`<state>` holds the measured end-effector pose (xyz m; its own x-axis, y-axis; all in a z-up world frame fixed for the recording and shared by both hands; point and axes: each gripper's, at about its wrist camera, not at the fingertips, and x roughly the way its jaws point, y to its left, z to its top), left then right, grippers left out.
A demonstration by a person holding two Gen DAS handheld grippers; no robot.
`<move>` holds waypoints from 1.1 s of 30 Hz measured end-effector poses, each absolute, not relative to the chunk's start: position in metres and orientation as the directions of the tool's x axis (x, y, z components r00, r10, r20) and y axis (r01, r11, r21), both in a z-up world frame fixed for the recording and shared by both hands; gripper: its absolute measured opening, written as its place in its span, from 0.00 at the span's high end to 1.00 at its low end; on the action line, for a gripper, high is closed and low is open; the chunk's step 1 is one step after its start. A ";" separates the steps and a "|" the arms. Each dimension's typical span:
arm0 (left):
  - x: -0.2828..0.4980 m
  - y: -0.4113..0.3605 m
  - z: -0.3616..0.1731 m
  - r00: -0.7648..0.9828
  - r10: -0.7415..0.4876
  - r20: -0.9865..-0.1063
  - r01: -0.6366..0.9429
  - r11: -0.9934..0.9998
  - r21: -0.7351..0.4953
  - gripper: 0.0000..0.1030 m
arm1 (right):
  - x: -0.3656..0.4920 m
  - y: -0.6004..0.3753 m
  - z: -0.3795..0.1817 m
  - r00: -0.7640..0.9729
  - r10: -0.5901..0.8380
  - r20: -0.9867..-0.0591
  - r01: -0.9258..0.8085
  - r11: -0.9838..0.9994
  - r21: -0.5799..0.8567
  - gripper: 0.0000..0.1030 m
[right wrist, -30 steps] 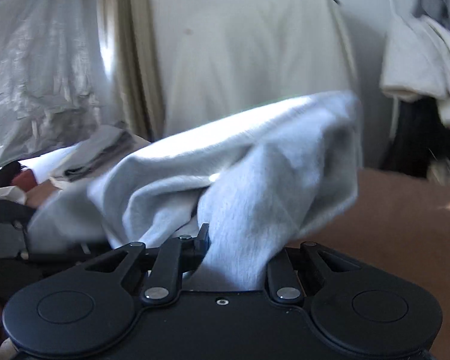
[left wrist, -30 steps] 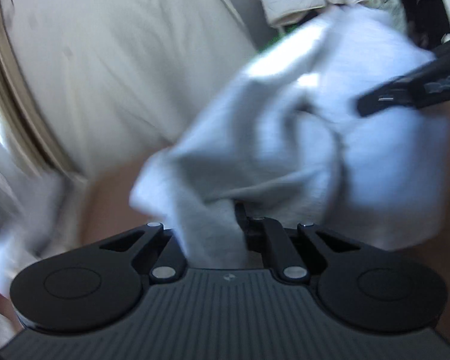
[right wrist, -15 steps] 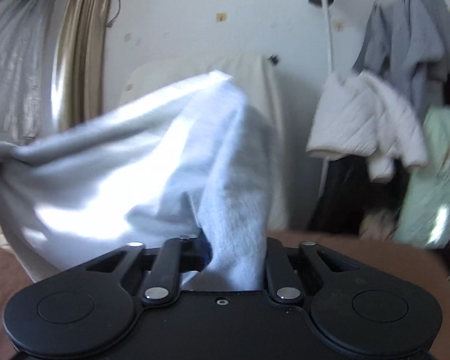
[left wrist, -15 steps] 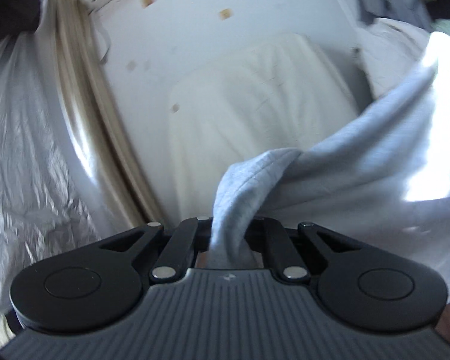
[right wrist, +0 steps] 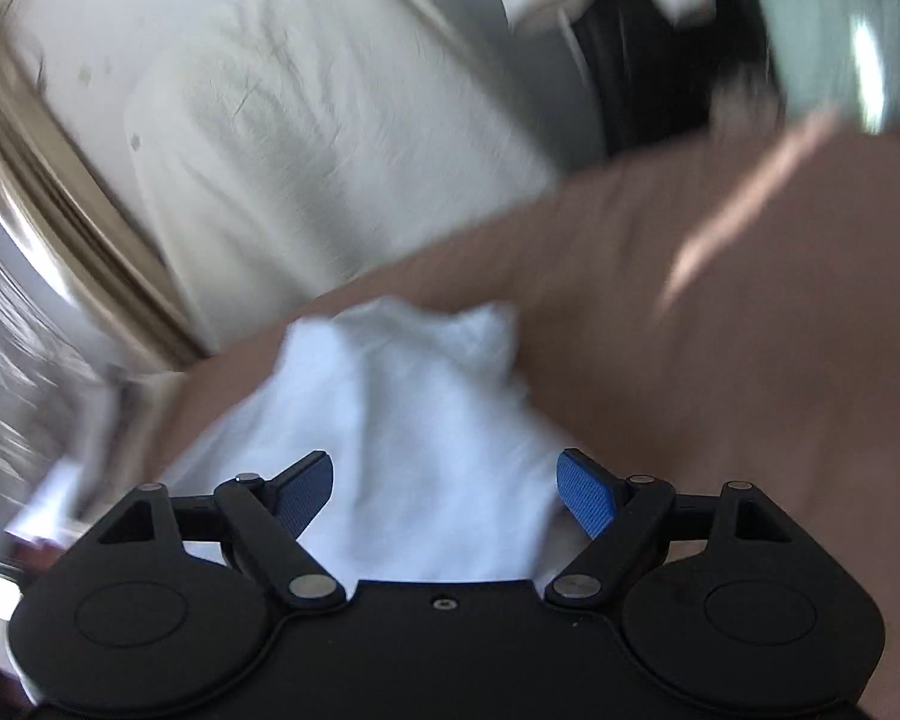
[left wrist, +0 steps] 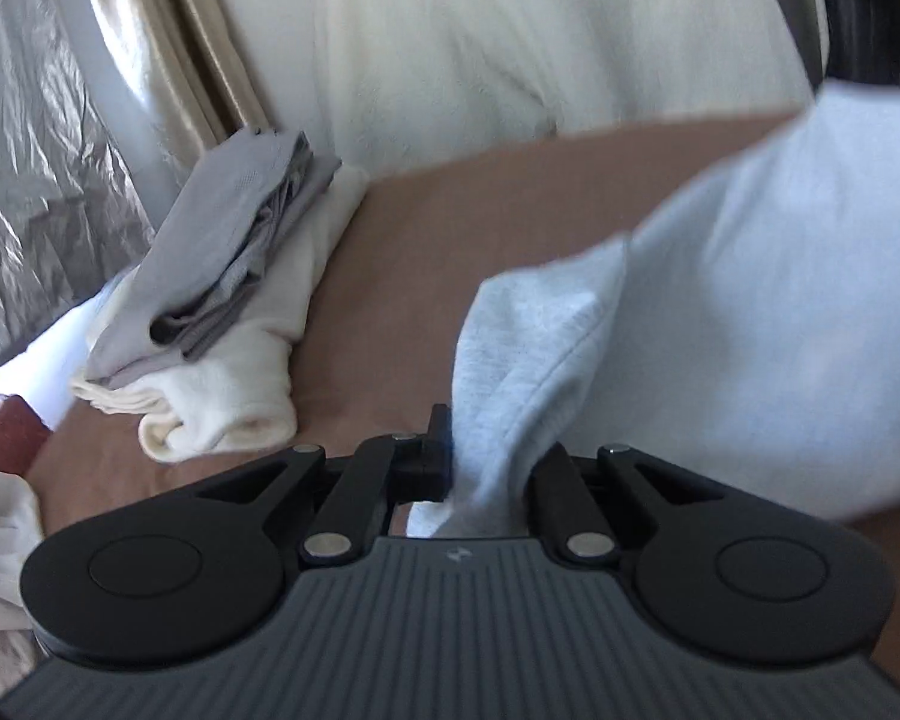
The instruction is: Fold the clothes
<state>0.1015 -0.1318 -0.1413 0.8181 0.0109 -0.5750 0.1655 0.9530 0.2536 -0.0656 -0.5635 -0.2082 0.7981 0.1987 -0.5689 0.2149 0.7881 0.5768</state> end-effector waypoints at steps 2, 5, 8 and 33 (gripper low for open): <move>0.107 -0.128 -0.135 0.830 0.000 -0.557 0.147 0.965 0.219 0.94 | -0.060 -0.557 -0.222 0.775 0.244 -0.583 0.224 0.756 0.614 0.17; 0.111 -0.120 -0.137 0.818 0.019 -0.575 0.129 0.968 0.216 0.94 | -0.051 -0.550 -0.242 0.732 0.251 -0.634 0.266 0.751 0.605 0.17; 0.110 -0.117 -0.136 0.817 0.028 -0.575 0.133 0.963 0.236 0.93 | -0.048 -0.544 -0.262 0.694 0.285 -0.662 0.254 0.763 0.595 0.17; 0.095 -0.059 -0.105 0.715 -0.187 -0.674 0.093 0.981 -0.172 0.82 | -0.059 -0.488 -0.230 0.823 0.219 -0.523 0.037 0.899 0.436 0.92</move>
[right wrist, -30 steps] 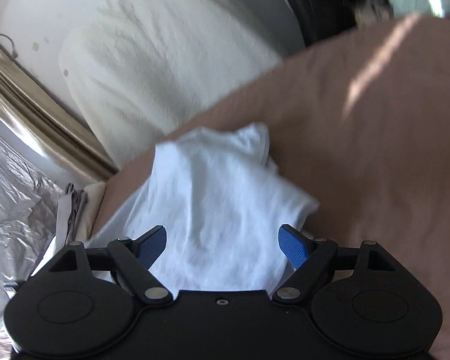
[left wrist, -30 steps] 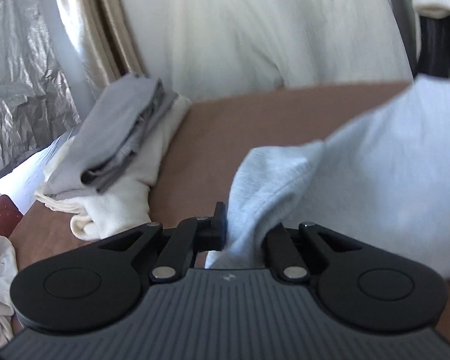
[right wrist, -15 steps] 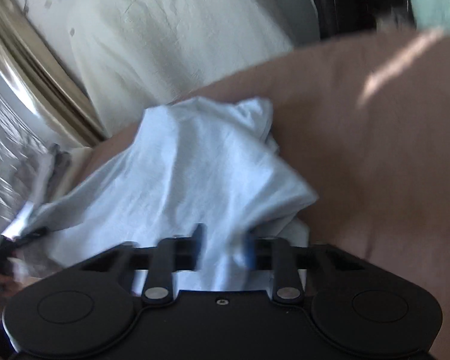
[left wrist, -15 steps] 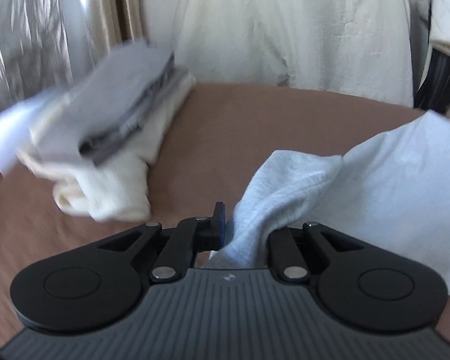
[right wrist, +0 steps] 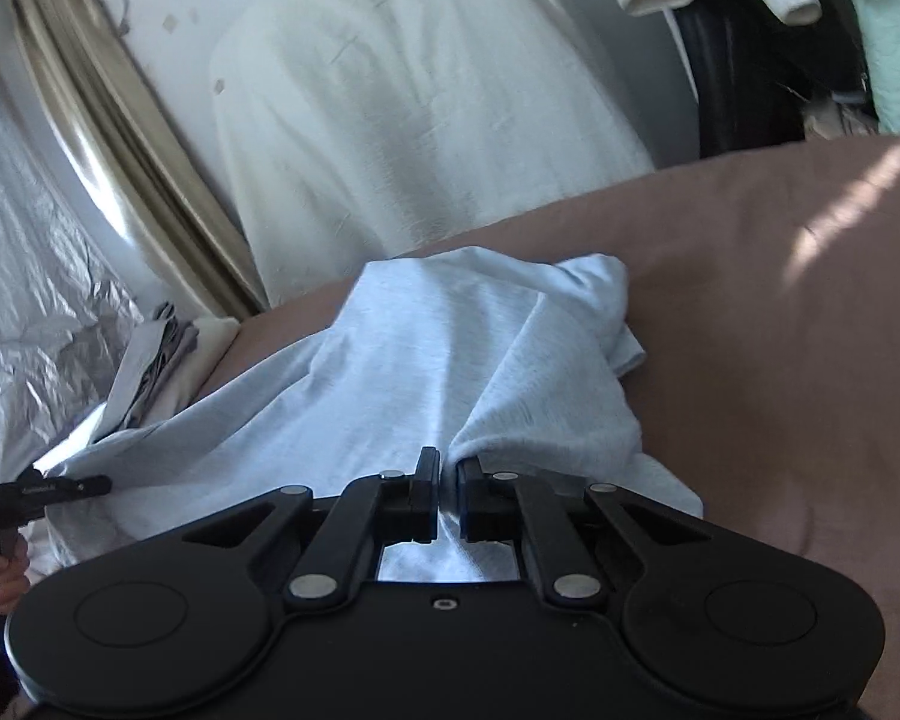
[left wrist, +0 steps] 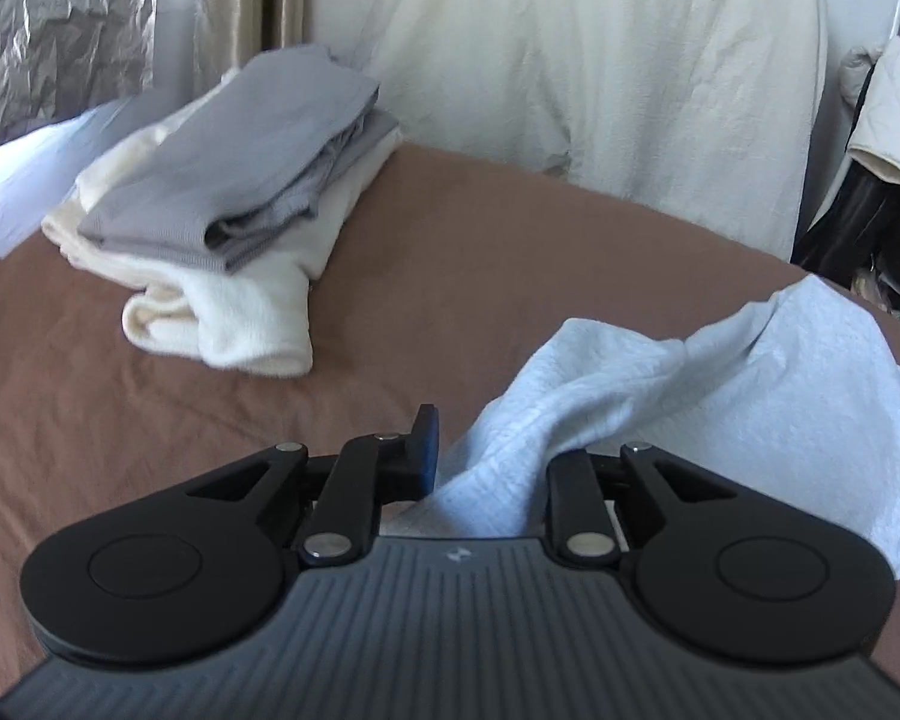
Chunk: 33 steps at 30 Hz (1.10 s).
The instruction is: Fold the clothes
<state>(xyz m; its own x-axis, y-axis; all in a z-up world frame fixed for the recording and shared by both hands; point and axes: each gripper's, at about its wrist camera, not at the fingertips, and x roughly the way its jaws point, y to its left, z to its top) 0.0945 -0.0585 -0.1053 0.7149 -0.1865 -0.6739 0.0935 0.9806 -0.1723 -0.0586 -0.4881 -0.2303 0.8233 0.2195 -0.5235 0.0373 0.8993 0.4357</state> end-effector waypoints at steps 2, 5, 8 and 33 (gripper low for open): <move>0.094 -0.057 -0.107 0.684 -0.187 -0.705 0.095 0.981 -0.168 0.76 | -0.060 -0.486 -0.231 0.815 0.201 -0.544 0.040 0.916 0.399 0.92; 0.090 -0.049 -0.111 0.647 -0.187 -0.739 0.068 0.980 -0.188 0.68 | -0.058 -0.492 -0.238 0.795 0.179 -0.580 0.079 0.917 0.391 0.92; 0.084 -0.042 -0.112 0.644 -0.202 -0.738 0.061 0.975 -0.214 0.68 | -0.056 -0.495 -0.244 0.792 0.142 -0.594 0.106 0.926 0.362 0.92; 0.083 -0.064 -0.100 0.655 -0.404 -0.638 0.205 0.908 -0.364 0.33 | -0.064 -0.420 -0.212 0.746 0.428 -0.511 -0.213 0.880 0.425 0.92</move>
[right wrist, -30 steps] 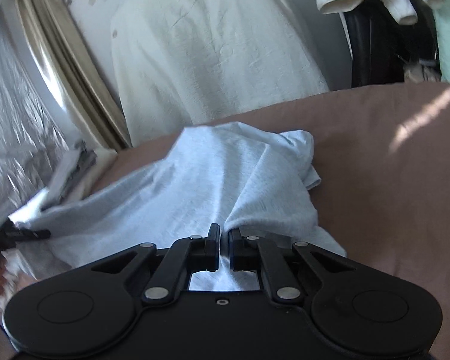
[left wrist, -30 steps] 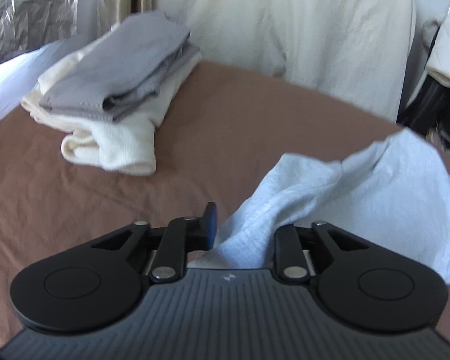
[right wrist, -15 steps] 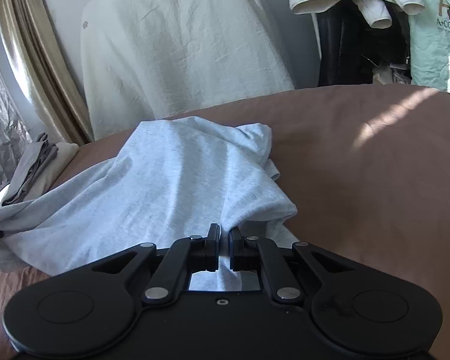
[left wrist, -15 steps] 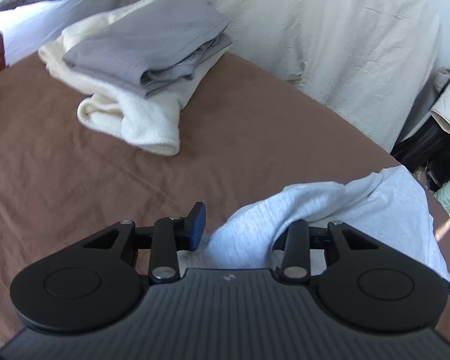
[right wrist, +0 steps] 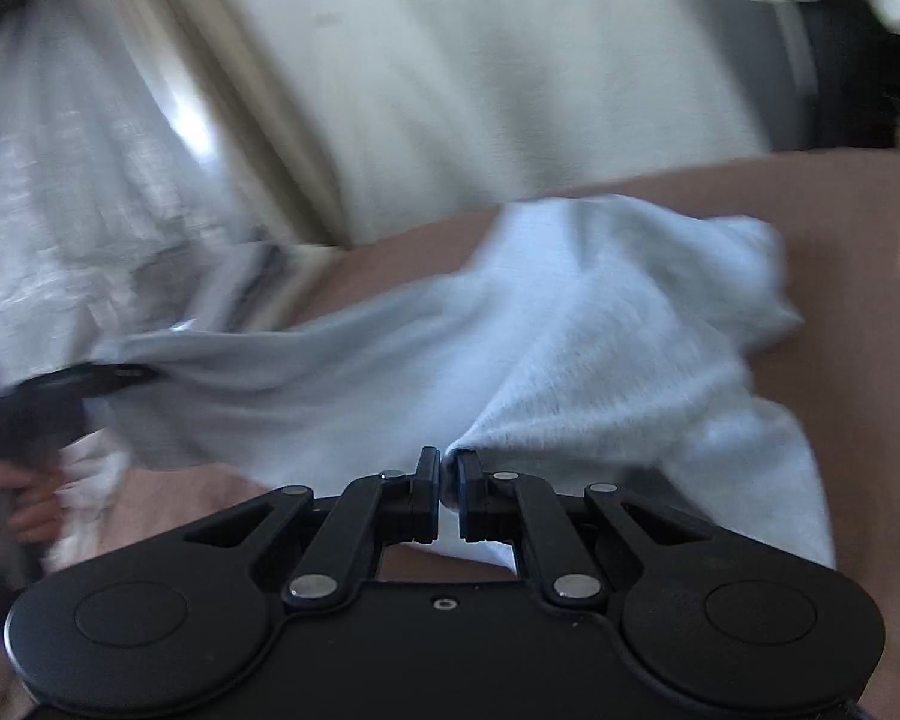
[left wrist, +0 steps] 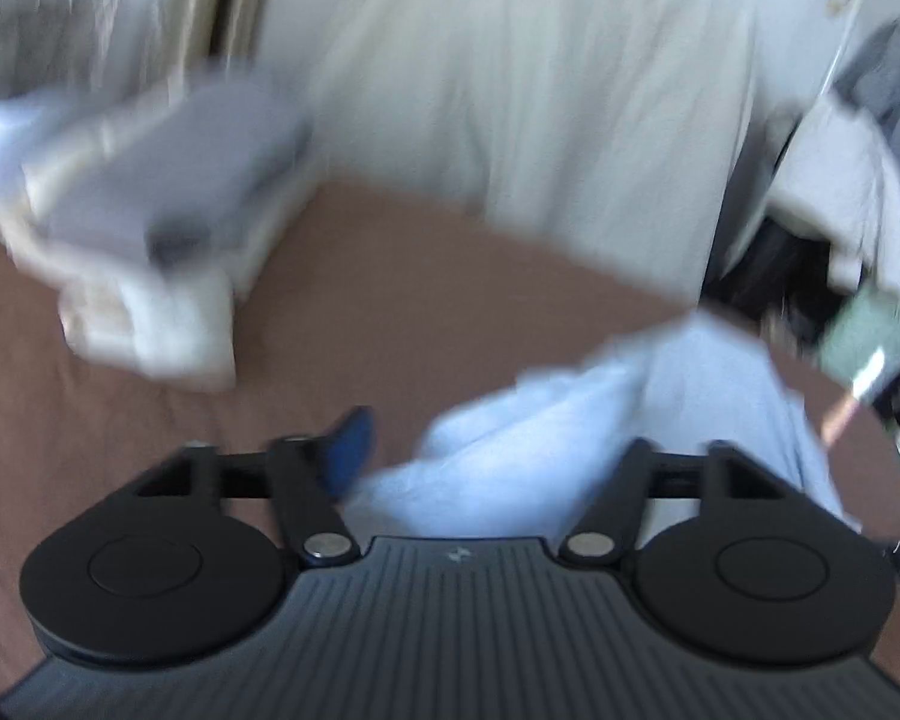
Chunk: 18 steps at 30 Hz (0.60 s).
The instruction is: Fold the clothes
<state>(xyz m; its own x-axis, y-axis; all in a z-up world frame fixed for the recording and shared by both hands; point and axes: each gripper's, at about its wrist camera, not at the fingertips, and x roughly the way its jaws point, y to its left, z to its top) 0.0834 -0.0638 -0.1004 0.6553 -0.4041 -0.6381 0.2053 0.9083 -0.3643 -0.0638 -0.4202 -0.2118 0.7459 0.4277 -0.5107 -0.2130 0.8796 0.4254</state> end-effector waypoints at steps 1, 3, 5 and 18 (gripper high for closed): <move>0.087 -0.067 -0.107 0.622 -0.416 -0.664 0.201 0.904 -0.378 0.35 | -0.061 -0.408 -0.206 0.733 0.440 -0.519 -0.249 0.883 0.397 0.92; 0.091 -0.073 -0.116 0.582 -0.421 -0.695 0.189 0.902 -0.389 0.36 | -0.052 -0.388 -0.197 0.716 0.446 -0.537 -0.278 0.888 0.367 0.92; 0.085 -0.079 -0.110 0.611 -0.425 -0.668 0.227 0.902 -0.366 0.37 | -0.045 -0.373 -0.190 0.712 0.470 -0.521 -0.312 0.877 0.365 0.92; 0.039 -0.101 -0.089 0.567 -0.746 -0.349 0.602 0.665 -0.443 0.35 | -0.027 -0.322 -0.087 0.766 0.536 -0.355 -0.419 0.835 0.358 0.93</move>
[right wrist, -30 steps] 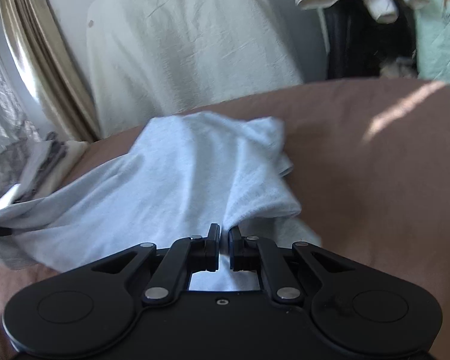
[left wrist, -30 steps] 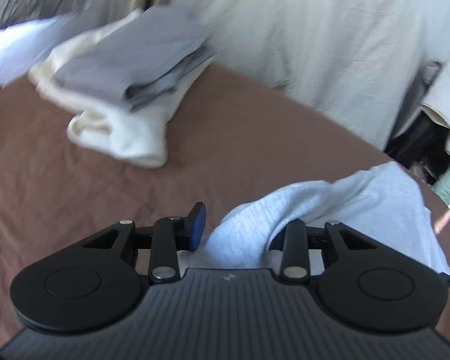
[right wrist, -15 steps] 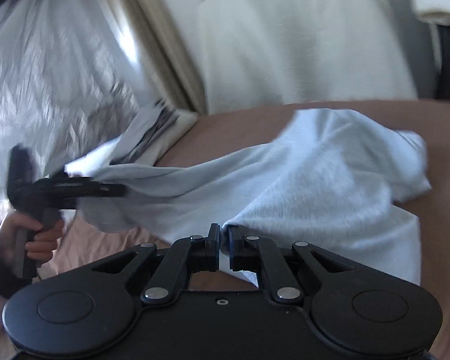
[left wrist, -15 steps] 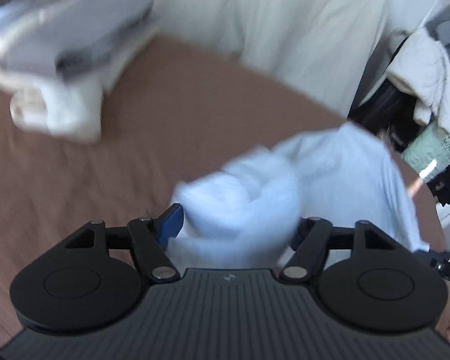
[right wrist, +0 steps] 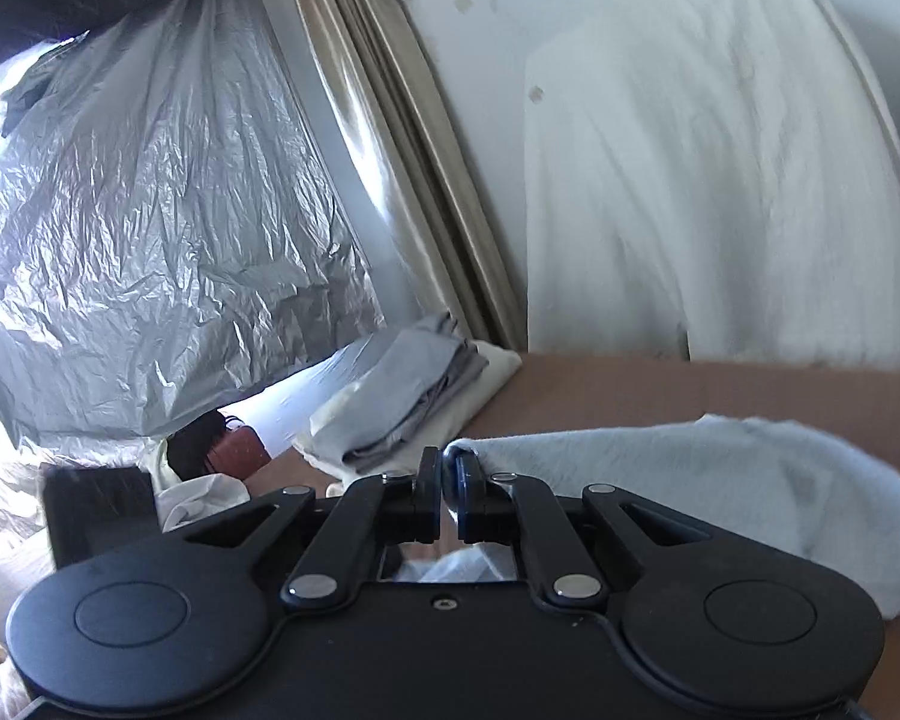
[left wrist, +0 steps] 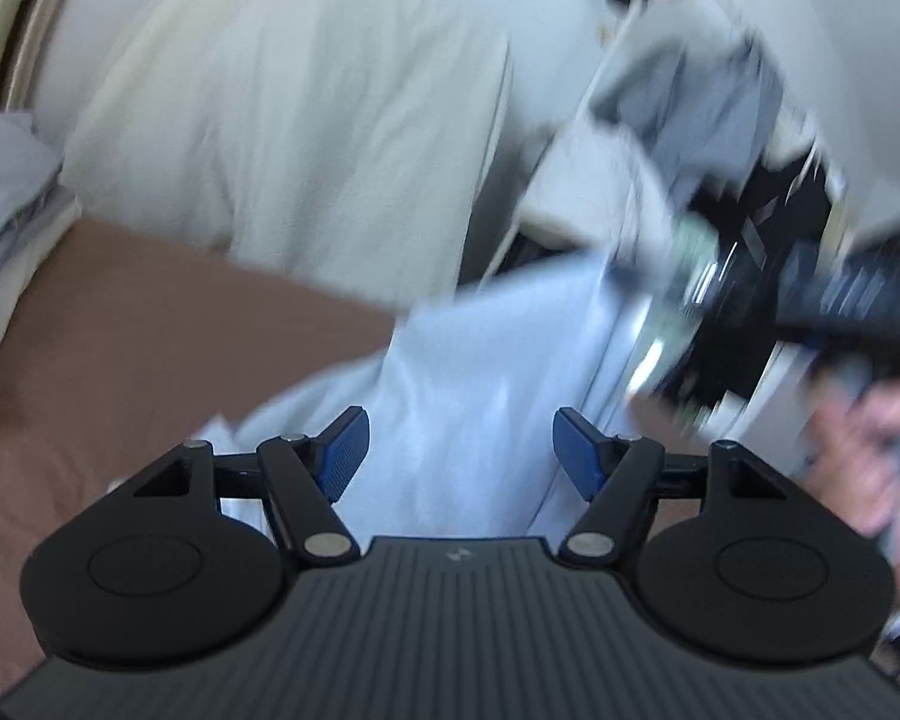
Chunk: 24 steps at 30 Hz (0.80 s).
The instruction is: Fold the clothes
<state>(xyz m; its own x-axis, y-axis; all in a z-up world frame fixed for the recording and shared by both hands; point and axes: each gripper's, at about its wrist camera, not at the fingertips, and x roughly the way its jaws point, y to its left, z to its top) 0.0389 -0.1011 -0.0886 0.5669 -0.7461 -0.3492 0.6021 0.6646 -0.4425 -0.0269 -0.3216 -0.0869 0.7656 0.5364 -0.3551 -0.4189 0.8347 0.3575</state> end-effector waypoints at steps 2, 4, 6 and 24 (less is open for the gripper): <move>0.040 -0.111 -0.098 0.532 -0.757 -0.379 0.611 0.653 -0.448 0.35 | -0.030 -0.320 -0.086 0.752 0.562 -0.345 -0.430 0.815 0.389 0.93; 0.035 -0.127 -0.102 0.520 -0.768 -0.373 0.649 0.639 -0.412 0.33 | -0.034 -0.318 -0.088 0.732 0.595 -0.332 -0.447 0.788 0.424 0.93; 0.028 -0.146 -0.112 0.504 -0.780 -0.372 0.692 0.622 -0.367 0.31 | -0.040 -0.318 -0.094 0.712 0.623 -0.324 -0.461 0.763 0.453 0.93; 0.042 -0.183 -0.128 0.590 -0.629 -0.506 0.605 0.759 -0.238 0.94 | -0.073 -0.354 -0.116 0.762 0.537 -0.363 -0.392 0.828 0.402 0.89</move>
